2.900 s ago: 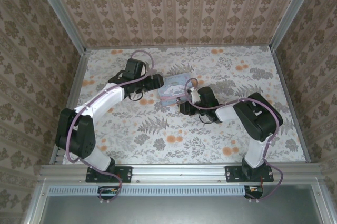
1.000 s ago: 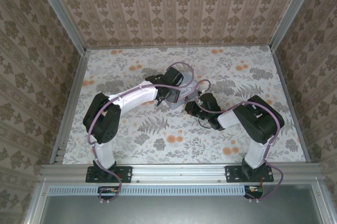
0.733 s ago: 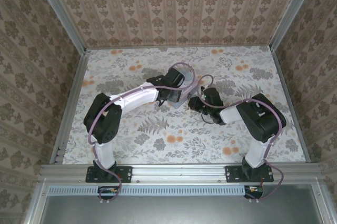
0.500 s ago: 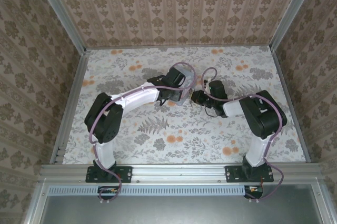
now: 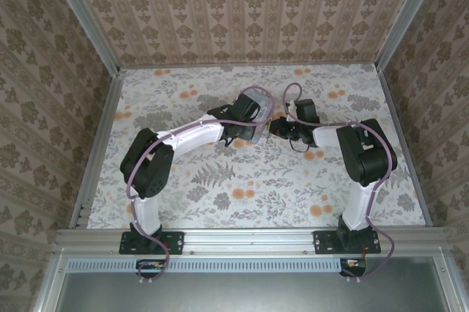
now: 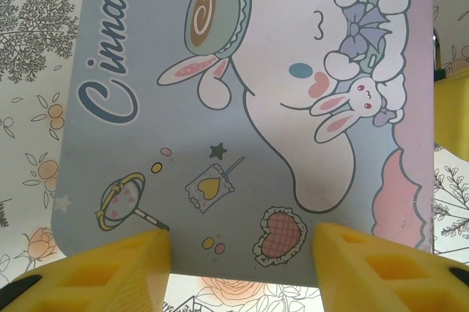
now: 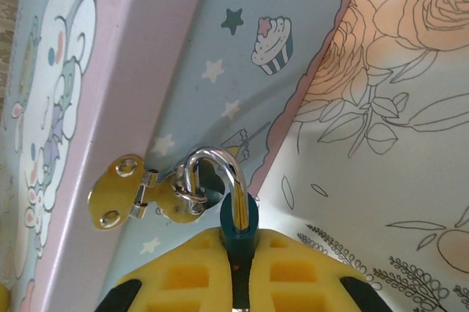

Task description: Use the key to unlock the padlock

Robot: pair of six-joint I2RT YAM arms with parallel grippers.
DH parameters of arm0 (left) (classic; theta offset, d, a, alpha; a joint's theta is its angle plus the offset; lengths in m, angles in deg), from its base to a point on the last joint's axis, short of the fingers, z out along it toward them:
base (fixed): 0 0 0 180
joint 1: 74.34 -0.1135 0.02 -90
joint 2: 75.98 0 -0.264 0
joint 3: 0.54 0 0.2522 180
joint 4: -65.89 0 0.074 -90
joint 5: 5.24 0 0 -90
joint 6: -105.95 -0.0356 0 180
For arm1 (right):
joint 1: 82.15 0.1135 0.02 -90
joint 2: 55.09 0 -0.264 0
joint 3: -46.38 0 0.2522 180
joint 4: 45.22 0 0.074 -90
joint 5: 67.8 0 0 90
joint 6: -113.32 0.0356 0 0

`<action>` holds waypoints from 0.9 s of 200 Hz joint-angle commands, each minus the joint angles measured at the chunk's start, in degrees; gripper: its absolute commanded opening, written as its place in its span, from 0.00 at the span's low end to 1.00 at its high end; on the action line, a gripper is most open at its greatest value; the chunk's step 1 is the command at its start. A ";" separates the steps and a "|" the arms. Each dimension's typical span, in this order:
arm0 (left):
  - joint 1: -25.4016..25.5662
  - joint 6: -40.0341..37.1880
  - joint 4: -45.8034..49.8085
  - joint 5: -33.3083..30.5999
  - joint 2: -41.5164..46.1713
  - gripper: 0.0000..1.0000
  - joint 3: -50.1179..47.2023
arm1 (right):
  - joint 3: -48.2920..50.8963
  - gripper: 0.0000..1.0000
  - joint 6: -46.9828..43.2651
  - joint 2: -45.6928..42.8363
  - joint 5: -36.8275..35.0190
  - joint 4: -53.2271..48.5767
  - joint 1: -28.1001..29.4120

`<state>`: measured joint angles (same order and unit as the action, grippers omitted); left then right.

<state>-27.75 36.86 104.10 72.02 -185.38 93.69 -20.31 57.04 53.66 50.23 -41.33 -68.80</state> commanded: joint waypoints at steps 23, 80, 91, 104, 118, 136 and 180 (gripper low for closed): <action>0.43 -1.22 11.59 5.29 -5.94 0.54 -3.83 | 1.27 0.00 2.90 1.98 -2.43 1.83 -1.72; 0.42 -1.25 11.60 5.80 -6.61 0.52 -3.98 | 3.73 0.00 18.86 8.34 6.08 22.62 -2.45; 0.43 -1.26 11.52 5.87 -6.61 0.52 -4.11 | 2.99 0.00 18.23 8.09 5.98 21.38 -2.92; 0.43 -1.37 11.50 5.88 -6.83 0.51 -4.00 | 1.62 0.00 17.05 7.54 6.07 18.87 -3.47; 0.43 -1.44 11.67 6.07 -7.13 0.51 -3.78 | -0.60 0.00 14.85 6.89 6.05 14.58 -4.27; 0.35 -1.51 11.69 6.29 -7.40 0.50 -3.75 | -5.63 0.00 9.99 6.02 5.03 6.07 -5.07; 0.35 -1.14 11.59 6.74 -7.68 0.50 -3.74 | -15.47 0.00 4.43 7.83 3.43 -6.11 -5.43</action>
<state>-27.82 36.66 103.29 72.51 -186.04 94.17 -33.03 65.32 60.94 54.95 -40.02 -74.36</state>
